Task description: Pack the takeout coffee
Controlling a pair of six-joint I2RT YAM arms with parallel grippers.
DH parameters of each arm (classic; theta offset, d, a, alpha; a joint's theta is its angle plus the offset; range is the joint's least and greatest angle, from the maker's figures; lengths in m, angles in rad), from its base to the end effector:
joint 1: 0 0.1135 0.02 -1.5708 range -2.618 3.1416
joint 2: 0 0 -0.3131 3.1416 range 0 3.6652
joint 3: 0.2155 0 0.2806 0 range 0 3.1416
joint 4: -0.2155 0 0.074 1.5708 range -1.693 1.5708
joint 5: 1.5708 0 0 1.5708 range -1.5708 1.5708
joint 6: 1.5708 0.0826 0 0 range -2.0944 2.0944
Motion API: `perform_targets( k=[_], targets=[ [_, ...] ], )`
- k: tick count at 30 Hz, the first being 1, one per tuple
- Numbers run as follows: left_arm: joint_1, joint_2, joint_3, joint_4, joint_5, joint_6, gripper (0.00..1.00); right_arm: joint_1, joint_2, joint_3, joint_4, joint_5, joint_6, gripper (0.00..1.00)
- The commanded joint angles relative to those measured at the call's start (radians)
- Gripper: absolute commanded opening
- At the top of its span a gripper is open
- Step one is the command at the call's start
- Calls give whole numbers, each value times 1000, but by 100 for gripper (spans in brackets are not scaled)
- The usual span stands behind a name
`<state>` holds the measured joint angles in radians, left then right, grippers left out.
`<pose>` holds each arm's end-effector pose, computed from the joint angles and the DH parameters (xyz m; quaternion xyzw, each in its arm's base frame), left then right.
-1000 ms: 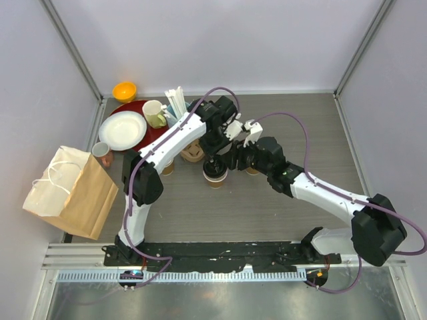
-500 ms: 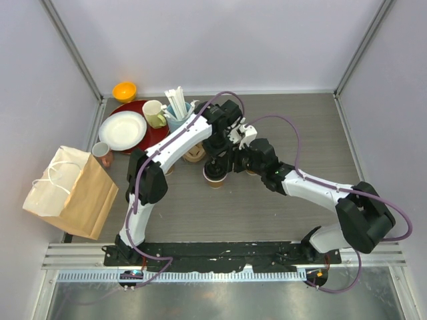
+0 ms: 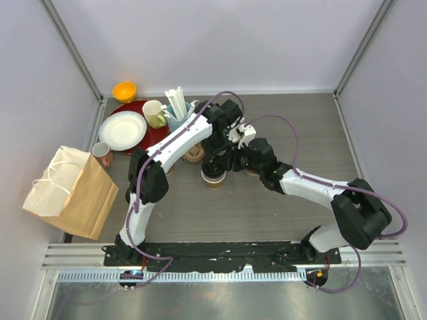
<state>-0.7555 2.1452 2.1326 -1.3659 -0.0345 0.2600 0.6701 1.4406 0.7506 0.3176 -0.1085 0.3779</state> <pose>0.3622 -0.3372 0.2792 0.4825 0.8705 -0.0069 0.0973 0.2879 0.2395 0.2389 -0.1503 0.8113 0.3205 0.4652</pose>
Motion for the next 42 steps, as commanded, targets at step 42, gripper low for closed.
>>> perform_targets(
  k=[42],
  targets=[
    [-68, -120, -60, -297, 73, 8, 0, 25, -32, 35, -89, -42, 59, 43]
  ],
)
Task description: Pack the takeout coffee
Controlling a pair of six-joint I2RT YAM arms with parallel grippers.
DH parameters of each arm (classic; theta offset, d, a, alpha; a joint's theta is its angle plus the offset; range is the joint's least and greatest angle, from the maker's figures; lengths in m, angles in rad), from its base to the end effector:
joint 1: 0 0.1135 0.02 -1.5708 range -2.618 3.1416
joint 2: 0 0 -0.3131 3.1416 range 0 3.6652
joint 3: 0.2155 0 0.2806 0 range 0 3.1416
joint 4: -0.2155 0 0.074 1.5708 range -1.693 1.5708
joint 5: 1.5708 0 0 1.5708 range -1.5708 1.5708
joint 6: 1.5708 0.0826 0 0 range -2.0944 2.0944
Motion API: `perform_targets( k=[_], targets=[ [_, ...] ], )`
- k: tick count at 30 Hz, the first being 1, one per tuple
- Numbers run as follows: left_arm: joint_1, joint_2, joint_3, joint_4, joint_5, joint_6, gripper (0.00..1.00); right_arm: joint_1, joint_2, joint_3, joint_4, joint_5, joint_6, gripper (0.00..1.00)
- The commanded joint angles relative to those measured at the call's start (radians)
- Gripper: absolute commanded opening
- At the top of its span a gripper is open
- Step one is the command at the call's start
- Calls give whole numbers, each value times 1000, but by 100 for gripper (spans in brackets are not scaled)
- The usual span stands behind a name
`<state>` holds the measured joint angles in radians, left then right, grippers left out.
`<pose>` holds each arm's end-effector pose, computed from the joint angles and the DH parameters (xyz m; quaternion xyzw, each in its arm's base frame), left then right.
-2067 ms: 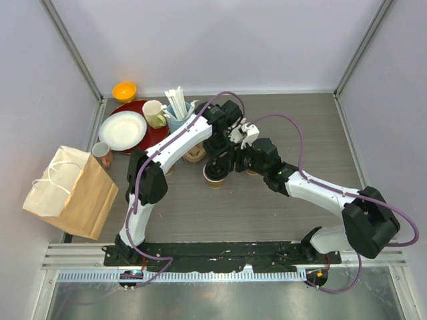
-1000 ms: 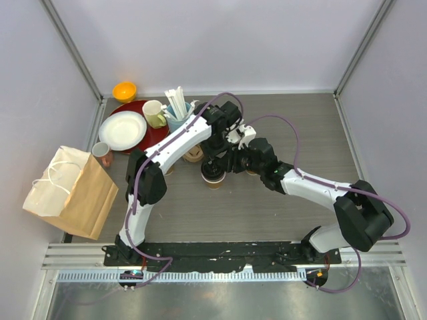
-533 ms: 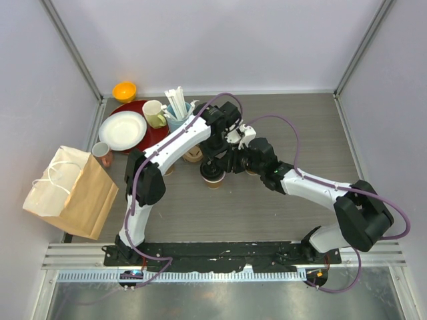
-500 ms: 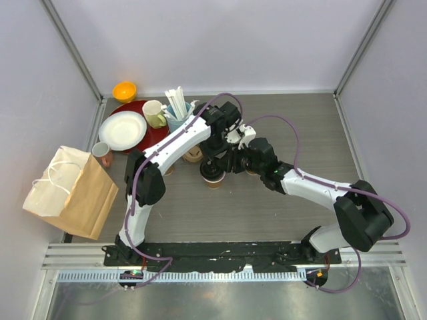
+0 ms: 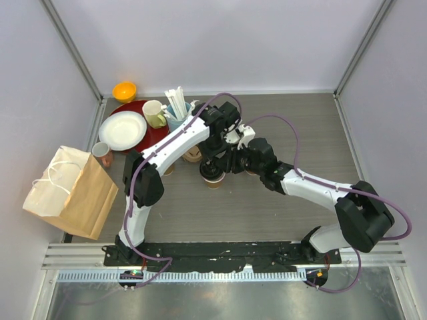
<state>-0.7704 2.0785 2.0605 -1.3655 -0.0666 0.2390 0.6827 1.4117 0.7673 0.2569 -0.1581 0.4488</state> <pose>0.3458 -0.3279 0.2885 0.4784 0.8725 0.0074 0.0989 0.2786 0.2433 0.2472 -0.1403 0.8166 0.3534 0.4342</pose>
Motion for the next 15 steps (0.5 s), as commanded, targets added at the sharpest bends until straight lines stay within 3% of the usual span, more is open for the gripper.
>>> perform_targets(
  k=[1, 15],
  targets=[
    [-53, -51, 19, -296, 109, 29, 0, 12, -2, 18, -34, 12, -16, 43],
    [-58, -20, 16, -297, 133, 33, 0, 12, 18, 12, -47, 17, -7, 40]
  ],
)
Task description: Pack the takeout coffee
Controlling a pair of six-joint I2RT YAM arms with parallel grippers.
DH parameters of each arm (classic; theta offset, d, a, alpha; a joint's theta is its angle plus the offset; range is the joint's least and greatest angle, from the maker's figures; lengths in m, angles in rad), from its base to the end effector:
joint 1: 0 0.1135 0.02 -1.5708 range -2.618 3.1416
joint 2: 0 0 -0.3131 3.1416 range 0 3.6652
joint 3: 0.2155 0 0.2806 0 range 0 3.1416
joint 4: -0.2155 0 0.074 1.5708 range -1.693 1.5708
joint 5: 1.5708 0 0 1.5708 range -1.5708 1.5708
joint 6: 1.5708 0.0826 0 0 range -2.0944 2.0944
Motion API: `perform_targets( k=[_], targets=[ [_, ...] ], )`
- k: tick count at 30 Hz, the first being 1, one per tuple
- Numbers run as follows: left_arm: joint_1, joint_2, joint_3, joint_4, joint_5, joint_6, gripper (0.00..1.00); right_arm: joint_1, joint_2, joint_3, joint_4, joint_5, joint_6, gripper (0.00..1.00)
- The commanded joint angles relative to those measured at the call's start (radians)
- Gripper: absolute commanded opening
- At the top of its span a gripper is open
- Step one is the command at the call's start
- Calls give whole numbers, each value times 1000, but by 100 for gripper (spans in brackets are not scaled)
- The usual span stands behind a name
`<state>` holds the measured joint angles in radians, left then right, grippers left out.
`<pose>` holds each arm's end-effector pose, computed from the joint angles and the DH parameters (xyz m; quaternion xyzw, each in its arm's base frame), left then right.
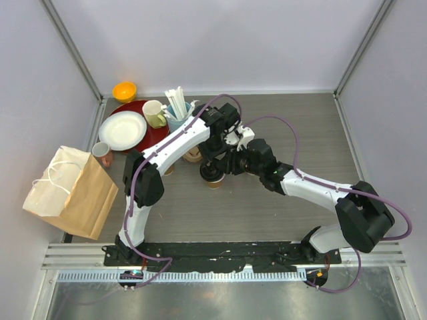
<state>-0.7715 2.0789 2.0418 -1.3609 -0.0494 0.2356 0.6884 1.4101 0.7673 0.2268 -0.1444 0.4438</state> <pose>0.3436 -0.3285 0.2827 0.4787 0.8734 0.0009 0.0897 0.2764 0.2428 0.2433 -0.1410 0.8247 0.3430 0.4271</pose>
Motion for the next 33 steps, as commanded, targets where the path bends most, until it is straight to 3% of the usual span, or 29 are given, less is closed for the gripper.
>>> perform_targets(
  k=[1, 12, 17, 27, 33],
  targets=[
    [-57, -8, 43, -302, 115, 39, 0, 7, 17, 10, -18, 9, -2, 40],
    [-55, 49, 130, -302, 91, 47, 4, 5, 32, 12, -43, 45, -5, 40],
    [-55, 52, 153, -300, 89, 47, 24, 5, 47, 24, -63, 55, -8, 39],
    [-46, 35, 201, -302, 114, 56, 39, 7, 43, 21, -99, 85, -27, 39],
    [-17, 9, 213, -302, 144, 45, 41, 7, 29, 23, -93, 52, -50, 41]
  ],
)
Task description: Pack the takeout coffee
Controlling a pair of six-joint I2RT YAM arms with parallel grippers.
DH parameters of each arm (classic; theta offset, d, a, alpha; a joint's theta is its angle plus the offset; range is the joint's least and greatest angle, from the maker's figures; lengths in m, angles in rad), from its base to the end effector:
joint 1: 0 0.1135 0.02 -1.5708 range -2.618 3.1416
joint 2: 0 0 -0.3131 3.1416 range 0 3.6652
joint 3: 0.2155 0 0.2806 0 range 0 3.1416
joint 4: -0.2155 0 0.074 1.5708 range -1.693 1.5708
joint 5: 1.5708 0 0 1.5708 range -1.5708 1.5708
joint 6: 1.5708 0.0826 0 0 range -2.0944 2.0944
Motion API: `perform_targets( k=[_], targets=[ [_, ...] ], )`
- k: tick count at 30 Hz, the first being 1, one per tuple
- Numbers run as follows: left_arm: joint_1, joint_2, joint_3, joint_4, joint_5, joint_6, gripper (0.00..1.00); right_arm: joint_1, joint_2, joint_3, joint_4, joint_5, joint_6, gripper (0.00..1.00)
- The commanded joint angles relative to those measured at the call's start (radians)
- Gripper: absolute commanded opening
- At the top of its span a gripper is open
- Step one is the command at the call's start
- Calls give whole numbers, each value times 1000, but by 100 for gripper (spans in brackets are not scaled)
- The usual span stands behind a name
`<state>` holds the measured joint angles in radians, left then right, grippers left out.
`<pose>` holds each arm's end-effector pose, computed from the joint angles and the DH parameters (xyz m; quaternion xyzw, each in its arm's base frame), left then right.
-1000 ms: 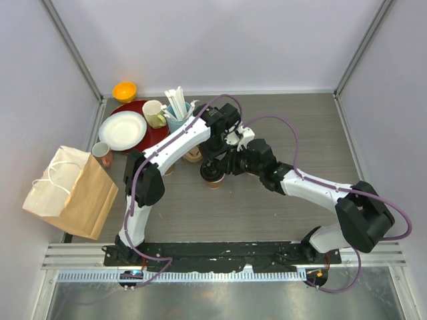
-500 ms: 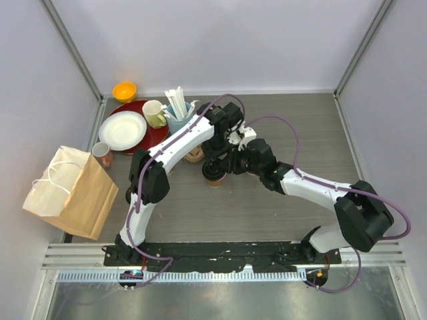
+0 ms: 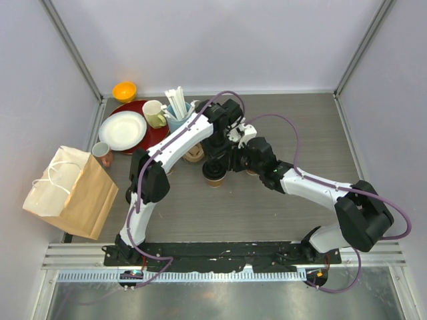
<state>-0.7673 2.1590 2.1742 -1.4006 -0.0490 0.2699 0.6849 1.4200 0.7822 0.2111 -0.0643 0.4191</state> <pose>0.3596 -0.3412 0.2843 0.4914 0.8656 0.0009 0.0957 0.2842 0.2390 0.2433 -0.1286 0.8306 0.3067 0.4465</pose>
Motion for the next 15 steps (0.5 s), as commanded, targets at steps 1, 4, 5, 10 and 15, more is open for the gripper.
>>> perform_targets(
  k=[1, 4, 5, 10, 15],
  targets=[
    [-12, -83, 87, -262, 152, 3, 41, 10, 10, 8, -73, -38, -34, 43],
    [37, -106, 107, -261, 231, -12, 47, 10, -15, 8, -52, -71, -72, 50],
    [68, -123, 108, -259, 282, -15, 47, 10, -30, 11, -55, -81, -100, 52],
    [170, -174, 66, -226, 429, -41, 51, 10, -36, 34, -81, -193, -221, 68],
    [299, -287, -146, -20, 495, -138, 55, 15, -41, -15, 16, -256, -411, 87]
  ],
)
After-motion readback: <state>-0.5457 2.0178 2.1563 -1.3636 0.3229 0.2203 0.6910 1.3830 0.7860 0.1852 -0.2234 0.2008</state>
